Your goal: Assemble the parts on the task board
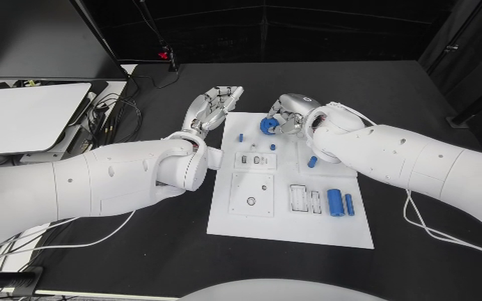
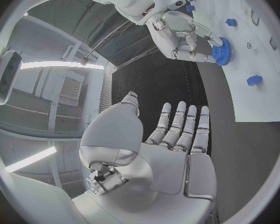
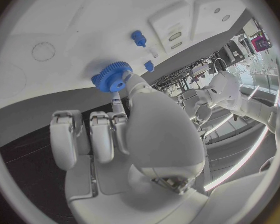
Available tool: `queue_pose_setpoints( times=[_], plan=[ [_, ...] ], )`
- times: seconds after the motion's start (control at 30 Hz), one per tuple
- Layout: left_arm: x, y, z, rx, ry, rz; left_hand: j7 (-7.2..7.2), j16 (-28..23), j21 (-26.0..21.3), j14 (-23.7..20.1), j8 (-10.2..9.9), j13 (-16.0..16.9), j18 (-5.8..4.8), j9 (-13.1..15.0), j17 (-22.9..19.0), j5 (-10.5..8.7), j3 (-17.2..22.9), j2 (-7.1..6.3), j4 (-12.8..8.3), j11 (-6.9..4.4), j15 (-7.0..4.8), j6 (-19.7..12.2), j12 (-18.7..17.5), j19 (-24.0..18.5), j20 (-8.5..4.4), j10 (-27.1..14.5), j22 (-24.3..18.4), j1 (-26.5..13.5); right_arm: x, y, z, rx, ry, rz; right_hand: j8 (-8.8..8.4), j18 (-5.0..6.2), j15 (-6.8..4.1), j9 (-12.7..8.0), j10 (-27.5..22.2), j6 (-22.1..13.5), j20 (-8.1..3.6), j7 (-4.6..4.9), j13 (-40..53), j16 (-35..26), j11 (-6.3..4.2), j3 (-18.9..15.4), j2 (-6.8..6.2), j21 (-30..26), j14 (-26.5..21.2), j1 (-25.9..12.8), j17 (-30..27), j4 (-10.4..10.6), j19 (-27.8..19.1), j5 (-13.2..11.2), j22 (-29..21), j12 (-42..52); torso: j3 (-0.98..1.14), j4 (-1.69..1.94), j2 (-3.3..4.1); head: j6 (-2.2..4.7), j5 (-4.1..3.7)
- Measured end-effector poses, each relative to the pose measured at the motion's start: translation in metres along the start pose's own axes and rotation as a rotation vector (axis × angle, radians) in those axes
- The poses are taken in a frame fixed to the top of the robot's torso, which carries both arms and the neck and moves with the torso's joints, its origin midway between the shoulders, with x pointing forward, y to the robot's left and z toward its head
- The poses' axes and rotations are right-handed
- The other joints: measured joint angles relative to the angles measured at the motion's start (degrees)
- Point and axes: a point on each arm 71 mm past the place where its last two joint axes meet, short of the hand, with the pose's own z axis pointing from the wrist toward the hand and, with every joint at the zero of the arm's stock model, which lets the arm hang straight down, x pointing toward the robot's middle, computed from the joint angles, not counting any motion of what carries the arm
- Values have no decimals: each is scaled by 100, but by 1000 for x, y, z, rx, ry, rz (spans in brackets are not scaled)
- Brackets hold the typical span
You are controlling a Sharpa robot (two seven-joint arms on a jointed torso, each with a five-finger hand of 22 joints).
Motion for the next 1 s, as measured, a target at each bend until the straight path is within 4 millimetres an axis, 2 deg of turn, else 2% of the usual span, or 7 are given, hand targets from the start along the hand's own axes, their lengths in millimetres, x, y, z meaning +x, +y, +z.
queue_pose_setpoints(
  times=[0.4, 1.0],
  plan=[
    [0, 0, 0, 0, 0, 0, 0, 0, 0, 5, 0, 0, 0, -5, 0, 0, 0, 23, 0, 13, 5, 0, 0, 0, 0, 13, 0, 23, 1, 4, 2, -6, 9, -8, -23, 0, 0, 0, 0, 0, 0, 0, 0, 0, 0, -15, 7, 0, 0, -6, -1, 0, 0, -45, 0, 0, -2, 0, -1, -23, -8],
    [0, 0, 0, 0, 0, 0, 12, 0, 21, 5, 0, 0, 0, -5, 0, 23, -9, 23, -9, 12, 5, 12, 0, 0, 0, 12, 0, 22, 9, 5, 1, 0, 41, -22, -28, 0, 0, -1, 0, 2, 0, 2, 0, 0, 0, -26, 5, 0, 0, -6, -1, -4, 0, -71, 0, 0, -2, 0, -3, -19, -20]
  ],
)
